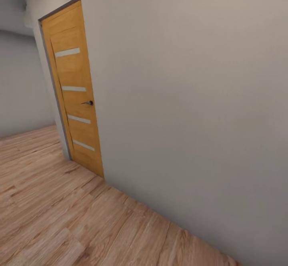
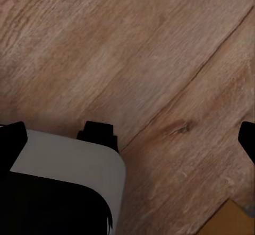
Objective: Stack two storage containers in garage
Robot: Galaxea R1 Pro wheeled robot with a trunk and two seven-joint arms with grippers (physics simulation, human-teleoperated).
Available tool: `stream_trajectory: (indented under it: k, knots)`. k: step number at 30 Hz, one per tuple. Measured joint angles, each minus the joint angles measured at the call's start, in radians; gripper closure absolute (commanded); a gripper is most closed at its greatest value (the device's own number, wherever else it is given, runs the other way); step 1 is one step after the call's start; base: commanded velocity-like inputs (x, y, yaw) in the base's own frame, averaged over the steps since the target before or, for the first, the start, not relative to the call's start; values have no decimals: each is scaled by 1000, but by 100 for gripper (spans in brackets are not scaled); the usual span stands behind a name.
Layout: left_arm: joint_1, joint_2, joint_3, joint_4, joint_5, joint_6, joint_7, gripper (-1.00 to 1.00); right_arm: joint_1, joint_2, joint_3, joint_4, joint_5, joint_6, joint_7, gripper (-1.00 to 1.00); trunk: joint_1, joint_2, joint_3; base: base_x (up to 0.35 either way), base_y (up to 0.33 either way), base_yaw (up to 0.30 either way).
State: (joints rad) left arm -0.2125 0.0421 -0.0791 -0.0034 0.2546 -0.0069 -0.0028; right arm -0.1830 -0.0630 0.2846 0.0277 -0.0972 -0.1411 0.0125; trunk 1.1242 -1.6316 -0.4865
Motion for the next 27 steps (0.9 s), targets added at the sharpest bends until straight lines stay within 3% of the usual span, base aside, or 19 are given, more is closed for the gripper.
stream_trajectory:
  k: [27]
  knots:
    - [0,-1,0,0,0,0,0,-100,0,-2,0,0,0,-1,0,-100,0,0,0,321,0,277]
